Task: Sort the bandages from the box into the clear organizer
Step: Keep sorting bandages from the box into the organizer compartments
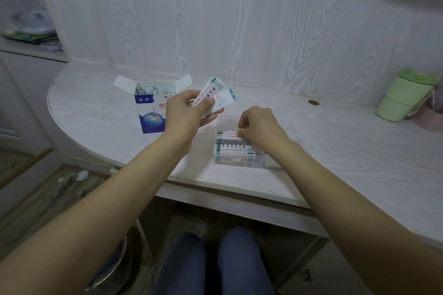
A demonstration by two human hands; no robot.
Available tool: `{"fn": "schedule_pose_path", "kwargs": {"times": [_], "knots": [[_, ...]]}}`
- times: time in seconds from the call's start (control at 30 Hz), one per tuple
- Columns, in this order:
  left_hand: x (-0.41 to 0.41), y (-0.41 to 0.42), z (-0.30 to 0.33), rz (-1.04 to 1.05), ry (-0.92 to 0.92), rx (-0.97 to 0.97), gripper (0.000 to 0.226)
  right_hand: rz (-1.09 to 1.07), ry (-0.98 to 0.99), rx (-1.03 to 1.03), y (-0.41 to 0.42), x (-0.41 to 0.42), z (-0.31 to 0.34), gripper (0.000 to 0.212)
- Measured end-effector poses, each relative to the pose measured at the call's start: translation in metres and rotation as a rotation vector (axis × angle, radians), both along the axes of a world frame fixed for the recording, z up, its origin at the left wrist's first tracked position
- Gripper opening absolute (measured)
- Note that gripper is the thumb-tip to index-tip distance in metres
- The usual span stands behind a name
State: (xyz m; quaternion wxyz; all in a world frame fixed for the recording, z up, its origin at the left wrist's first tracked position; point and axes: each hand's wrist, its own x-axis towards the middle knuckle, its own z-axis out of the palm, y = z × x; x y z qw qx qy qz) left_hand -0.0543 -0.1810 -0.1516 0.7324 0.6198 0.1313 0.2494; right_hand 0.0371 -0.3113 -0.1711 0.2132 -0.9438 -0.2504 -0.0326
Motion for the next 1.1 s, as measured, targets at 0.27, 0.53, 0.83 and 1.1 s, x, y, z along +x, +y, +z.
{"fn": "schedule_pose_path", "kwargs": {"times": [0.27,0.53,0.83,1.1], "knots": [[-0.002,-0.003,0.001,-0.032,0.022,0.012,0.011,-0.046,-0.129,0.213,-0.01,-0.009,0.011,0.02],[0.0,-0.034,0.001,-0.238,0.097,0.081,0.009,0.018,0.28,0.861,-0.051,-0.027,0.028,0.008],[0.016,-0.065,0.0,-0.151,0.051,0.101,0.015,-0.187,0.253,0.697,-0.123,-0.021,0.009,0.009],[0.018,-0.071,-0.013,-0.173,0.106,0.389,0.017,-0.176,0.119,0.316,-0.121,-0.02,-0.003,0.006]]}}
